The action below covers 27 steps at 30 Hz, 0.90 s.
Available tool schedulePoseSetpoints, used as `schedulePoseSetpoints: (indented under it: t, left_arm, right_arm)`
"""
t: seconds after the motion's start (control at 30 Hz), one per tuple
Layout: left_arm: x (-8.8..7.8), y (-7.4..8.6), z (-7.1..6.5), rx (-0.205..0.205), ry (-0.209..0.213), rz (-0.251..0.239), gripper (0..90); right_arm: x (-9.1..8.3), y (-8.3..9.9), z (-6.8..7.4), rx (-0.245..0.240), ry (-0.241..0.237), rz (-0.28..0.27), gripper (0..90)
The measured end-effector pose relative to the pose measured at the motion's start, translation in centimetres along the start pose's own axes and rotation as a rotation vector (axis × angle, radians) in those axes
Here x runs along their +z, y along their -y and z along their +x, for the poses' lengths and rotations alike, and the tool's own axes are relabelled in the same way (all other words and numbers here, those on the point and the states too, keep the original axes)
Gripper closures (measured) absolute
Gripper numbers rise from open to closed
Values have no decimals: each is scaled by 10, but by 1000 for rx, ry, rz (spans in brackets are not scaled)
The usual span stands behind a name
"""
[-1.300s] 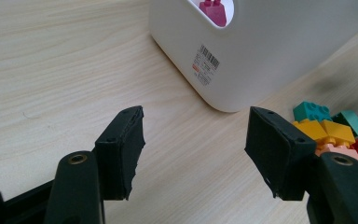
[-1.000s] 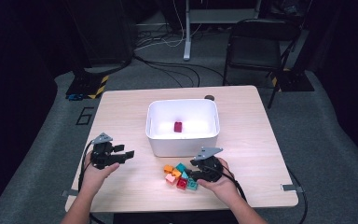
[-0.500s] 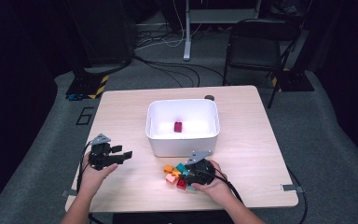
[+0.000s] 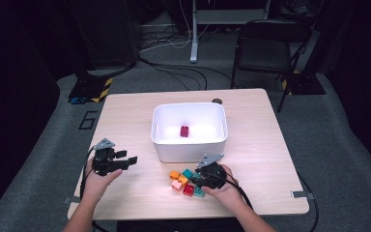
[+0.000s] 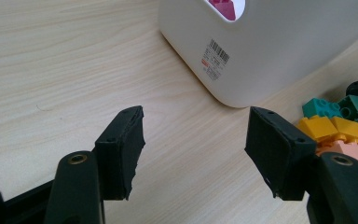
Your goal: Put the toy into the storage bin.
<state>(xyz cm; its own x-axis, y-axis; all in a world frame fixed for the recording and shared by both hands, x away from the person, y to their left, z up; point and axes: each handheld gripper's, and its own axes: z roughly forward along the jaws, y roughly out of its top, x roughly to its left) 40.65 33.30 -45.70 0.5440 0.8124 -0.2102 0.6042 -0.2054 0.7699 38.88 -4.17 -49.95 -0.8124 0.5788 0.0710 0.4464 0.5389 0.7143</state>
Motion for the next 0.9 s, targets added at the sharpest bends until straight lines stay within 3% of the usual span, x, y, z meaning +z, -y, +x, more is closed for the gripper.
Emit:
schedulePoseSetpoints:
  t: [0.4, 0.43, 0.9]
  left_arm:
    - [0, 0, 0, -1, 0, -3, 362]
    - [-1, 0, 0, -3, 0, -3, 362]
    - [0, 0, 0, -7, -3, -10, 362]
  right_arm:
    - [-12, -6, 0, 12, 0, -9, 585]
    - [-15, -8, 0, -3, 1, -19, 585]
    - [-48, -22, -4, 26, -17, -40, 586]
